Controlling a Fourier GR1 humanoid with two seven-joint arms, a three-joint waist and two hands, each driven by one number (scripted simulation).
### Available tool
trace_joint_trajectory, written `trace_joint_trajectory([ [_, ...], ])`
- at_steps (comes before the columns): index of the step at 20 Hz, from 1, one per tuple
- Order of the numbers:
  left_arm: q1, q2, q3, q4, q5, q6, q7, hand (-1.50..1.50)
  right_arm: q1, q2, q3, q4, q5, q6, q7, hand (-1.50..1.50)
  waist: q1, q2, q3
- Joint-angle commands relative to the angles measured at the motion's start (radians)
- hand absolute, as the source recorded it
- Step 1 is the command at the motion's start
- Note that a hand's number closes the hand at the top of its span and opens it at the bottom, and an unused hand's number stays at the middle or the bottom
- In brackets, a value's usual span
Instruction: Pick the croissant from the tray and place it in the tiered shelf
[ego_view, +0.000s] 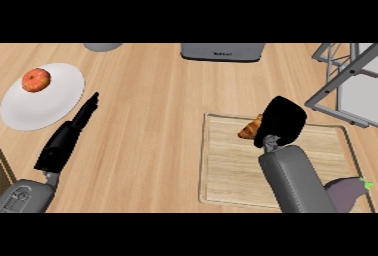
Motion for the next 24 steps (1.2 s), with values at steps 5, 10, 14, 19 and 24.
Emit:
trace_joint_trajectory([
  [5,-0.009,0.004,0.005,0.008,-0.010,-0.020,0.001,0.00,-0.357,-0.104,-0.240,0.374,-0.226,-0.043,-0.283,1.50,0.019,0.017,0.014],
  [10,-0.038,-0.017,0.011,0.052,-0.037,-0.006,0.009,0.00,-0.488,-0.123,-0.214,0.461,-0.132,-0.238,-0.307,1.50,-0.003,0.011,0.013],
  [14,-0.004,-0.041,0.007,0.014,-0.027,0.003,0.008,0.00,-0.575,-0.133,-0.225,0.385,-0.116,-0.349,-0.295,1.50,-0.011,0.002,0.012],
  [19,0.016,-0.034,0.025,0.003,-0.030,0.004,0.031,0.00,-0.710,-0.203,-0.208,0.343,-0.048,-0.310,-0.242,1.50,-0.033,-0.008,0.011],
  [24,0.027,-0.016,0.063,0.008,-0.032,-0.021,0.015,0.00,-0.819,-0.270,-0.219,0.337,-0.022,-0.156,-0.184,1.50,-0.038,-0.007,0.011],
])
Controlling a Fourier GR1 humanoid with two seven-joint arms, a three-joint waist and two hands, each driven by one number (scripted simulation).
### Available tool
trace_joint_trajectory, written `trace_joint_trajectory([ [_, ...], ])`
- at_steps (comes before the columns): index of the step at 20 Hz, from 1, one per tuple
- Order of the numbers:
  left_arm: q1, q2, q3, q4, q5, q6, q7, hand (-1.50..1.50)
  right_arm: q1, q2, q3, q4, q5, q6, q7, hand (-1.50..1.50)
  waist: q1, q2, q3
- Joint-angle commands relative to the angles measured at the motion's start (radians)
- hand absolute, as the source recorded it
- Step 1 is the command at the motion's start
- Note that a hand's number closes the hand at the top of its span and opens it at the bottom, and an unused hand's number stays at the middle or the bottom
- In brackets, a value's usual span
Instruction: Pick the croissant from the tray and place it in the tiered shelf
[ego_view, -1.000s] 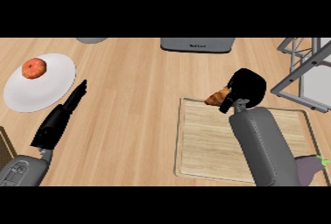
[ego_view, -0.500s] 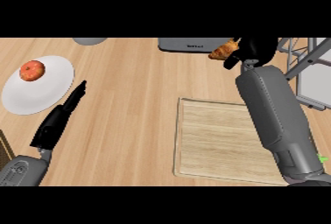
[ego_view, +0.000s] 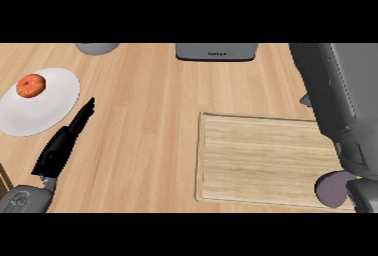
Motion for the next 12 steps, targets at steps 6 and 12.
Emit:
trace_joint_trajectory([
  [6,0.002,0.021,0.043,-0.044,-0.001,-0.036,0.035,0.00,-0.213,-0.139,-0.094,0.073,-0.021,0.197,0.068,1.50,0.000,0.001,0.000],
  [12,-0.023,0.014,0.062,-0.029,0.002,-0.060,0.054,0.00,-0.204,-0.244,-0.087,0.151,0.001,0.307,0.010,1.50,-0.004,0.002,0.001],
])
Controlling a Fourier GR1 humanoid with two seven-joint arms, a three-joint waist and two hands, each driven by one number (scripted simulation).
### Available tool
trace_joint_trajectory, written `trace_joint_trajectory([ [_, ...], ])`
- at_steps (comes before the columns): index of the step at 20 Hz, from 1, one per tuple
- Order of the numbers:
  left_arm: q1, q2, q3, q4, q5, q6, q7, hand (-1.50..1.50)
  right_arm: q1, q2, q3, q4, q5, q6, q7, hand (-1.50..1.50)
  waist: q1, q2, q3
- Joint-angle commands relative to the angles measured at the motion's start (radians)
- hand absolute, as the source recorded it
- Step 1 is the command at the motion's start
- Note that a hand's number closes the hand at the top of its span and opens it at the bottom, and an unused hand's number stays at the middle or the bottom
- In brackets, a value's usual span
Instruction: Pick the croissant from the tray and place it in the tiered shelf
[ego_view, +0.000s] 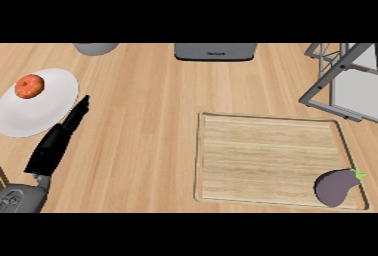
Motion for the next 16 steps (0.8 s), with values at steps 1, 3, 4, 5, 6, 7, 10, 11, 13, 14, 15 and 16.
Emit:
trace_joint_trajectory([
  [1,0.068,-0.019,-0.026,-0.092,-0.027,0.021,0.019,0.00,-0.043,-0.060,-0.010,0.061,0.000,0.117,-0.008,1.50,0.009,-0.003,0.001],
  [3,-0.015,-0.013,0.016,-0.016,-0.009,-0.008,0.025,0.00,-0.019,-0.121,-0.039,0.064,-0.017,0.105,-0.058,1.50,-0.004,0.001,0.000],
  [4,-0.001,-0.031,-0.002,0.017,-0.026,-0.011,-0.014,0.00,0.009,-0.116,-0.024,0.078,-0.006,0.099,-0.069,1.50,-0.005,0.002,0.000],
  [5,-0.009,-0.040,0.000,0.012,-0.032,0.001,0.002,0.00,-0.011,-0.127,-0.037,0.141,0.007,0.062,-0.057,1.50,0.005,0.005,0.000],
  [6,-0.028,-0.037,0.012,-0.004,-0.033,0.011,0.025,0.00,-0.002,-0.156,-0.042,0.160,0.009,0.048,-0.085,1.50,0.005,0.005,0.000],
  [7,0.031,-0.029,-0.002,-0.033,-0.036,-0.014,0.002,0.00,-0.005,-0.146,-0.034,0.122,0.007,0.088,-0.061,1.50,0.003,0.001,0.000],
  [10,-0.008,-0.055,0.016,0.012,-0.051,0.002,-0.005,0.00,0.045,-0.177,-0.045,0.136,-0.005,0.063,-0.121,1.50,-0.003,0.001,0.000],
  [11,0.025,-0.011,0.049,0.014,-0.012,-0.059,-0.052,0.00,0.071,-0.176,-0.052,0.116,-0.015,0.061,-0.121,1.50,-0.003,0.000,0.000],
  [13,-0.028,-0.071,0.014,0.037,-0.067,0.000,-0.014,0.00,0.059,-0.233,-0.088,0.163,-0.044,0.053,-0.195,1.50,-0.002,0.004,0.001],
  [14,0.012,-0.038,0.030,-0.004,-0.047,-0.030,0.003,0.00,0.105,-0.211,-0.090,0.170,-0.048,-0.006,-0.211,1.50,0.004,0.003,0.001],
  [15,0.021,-0.054,0.027,0.017,-0.053,-0.028,-0.046,0.00,0.102,-0.221,-0.110,0.176,-0.070,0.004,-0.225,1.50,0.003,0.003,0.001],
  [16,-0.088,-0.052,0.055,0.070,-0.041,-0.040,0.020,0.00,0.132,-0.210,-0.107,0.148,-0.078,0.009,-0.230,1.50,-0.010,0.002,0.001],
])
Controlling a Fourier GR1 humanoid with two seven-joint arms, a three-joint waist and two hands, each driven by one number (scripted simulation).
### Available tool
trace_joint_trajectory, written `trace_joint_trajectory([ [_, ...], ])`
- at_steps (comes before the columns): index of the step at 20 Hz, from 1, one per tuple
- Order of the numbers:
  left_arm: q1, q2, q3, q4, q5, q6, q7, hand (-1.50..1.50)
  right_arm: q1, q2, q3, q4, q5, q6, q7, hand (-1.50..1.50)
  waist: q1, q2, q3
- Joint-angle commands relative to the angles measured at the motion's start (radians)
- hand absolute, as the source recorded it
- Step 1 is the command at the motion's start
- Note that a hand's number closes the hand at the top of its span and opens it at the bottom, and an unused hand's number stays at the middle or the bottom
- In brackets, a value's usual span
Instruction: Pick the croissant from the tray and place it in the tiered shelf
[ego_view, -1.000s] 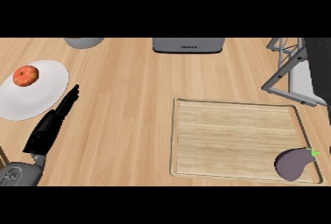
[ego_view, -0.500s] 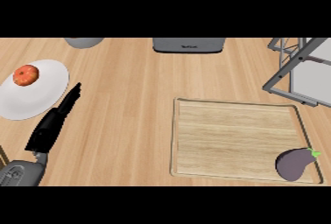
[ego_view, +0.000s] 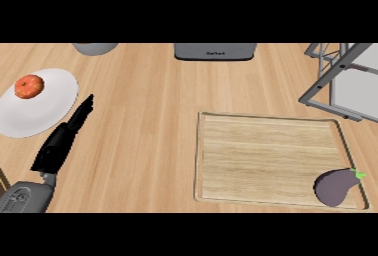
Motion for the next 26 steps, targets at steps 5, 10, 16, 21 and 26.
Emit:
trace_joint_trajectory([
  [5,0.003,0.003,0.026,0.018,-0.020,-0.025,-0.017,0.00,0.100,-0.036,-0.065,0.089,-0.070,-0.092,-0.147,1.50,0.007,0.004,0.000],
  [10,-0.014,-0.017,0.030,-0.008,-0.014,-0.020,0.028,0.00,0.159,-0.003,-0.080,0.111,-0.089,-0.148,-0.158,1.50,0.008,0.006,0.001],
  [16,-0.006,-0.017,0.024,-0.010,-0.032,-0.023,0.007,0.00,0.238,-0.016,-0.071,0.103,-0.070,-0.162,-0.132,1.50,-0.001,0.006,0.001],
  [21,0.055,-0.047,0.005,-0.038,-0.059,0.010,-0.010,0.00,0.310,-0.027,-0.211,0.095,-0.192,-0.276,-0.164,1.50,0.006,0.003,0.002],
  [26,0.029,-0.008,0.041,-0.023,-0.031,-0.051,0.003,0.00,0.313,-0.006,-0.223,0.064,-0.226,-0.317,-0.220,-1.50,0.007,0.002,0.001],
])
